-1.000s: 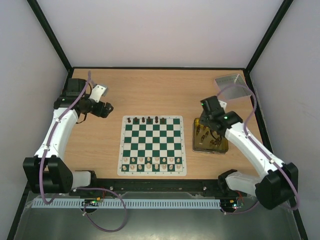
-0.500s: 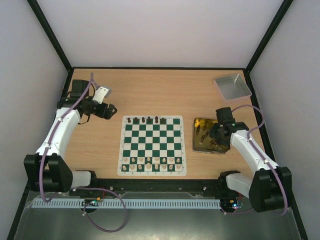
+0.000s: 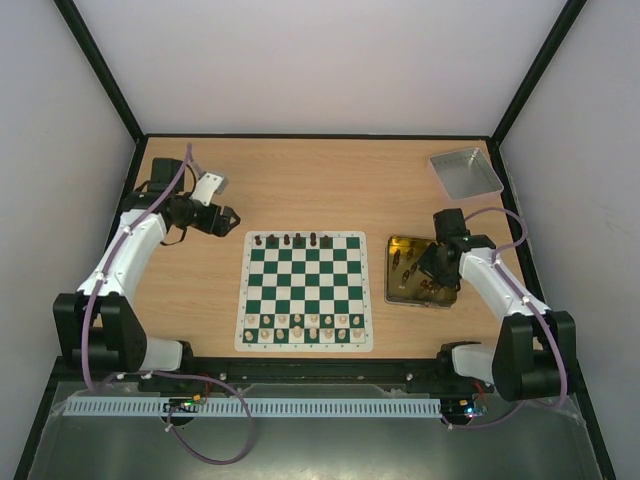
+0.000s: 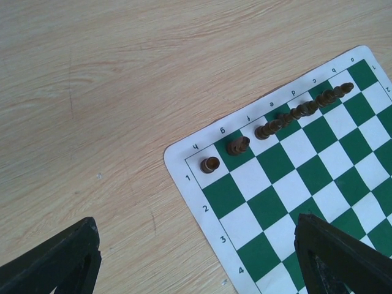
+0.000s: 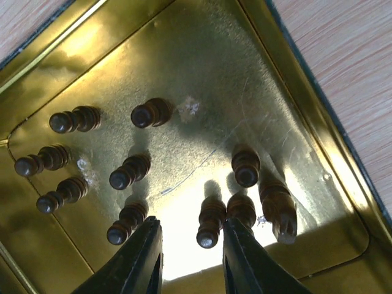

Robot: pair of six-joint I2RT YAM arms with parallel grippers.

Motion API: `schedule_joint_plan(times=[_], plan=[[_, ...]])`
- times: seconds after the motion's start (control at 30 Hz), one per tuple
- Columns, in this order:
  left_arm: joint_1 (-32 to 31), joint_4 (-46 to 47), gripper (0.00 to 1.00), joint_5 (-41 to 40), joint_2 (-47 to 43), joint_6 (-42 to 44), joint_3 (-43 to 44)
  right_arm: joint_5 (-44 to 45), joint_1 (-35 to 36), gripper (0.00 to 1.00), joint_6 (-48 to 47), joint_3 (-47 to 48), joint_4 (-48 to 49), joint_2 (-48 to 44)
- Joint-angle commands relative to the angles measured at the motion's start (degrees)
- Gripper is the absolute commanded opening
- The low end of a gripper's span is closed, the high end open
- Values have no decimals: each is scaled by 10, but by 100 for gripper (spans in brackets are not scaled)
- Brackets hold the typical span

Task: Set up the chess pieces on the board
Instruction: Pick up the chess piece from the storage box.

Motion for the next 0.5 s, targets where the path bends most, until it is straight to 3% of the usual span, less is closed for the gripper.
schedule_joint_plan(times=[0.0,0.47], plan=[[-3,18,86,12,23,-15,-17,18,-15,26,-14,25,-18,11],[-8,26,87,-6,41,-26,-20,50,-38,24,-16,12,-50,-44]])
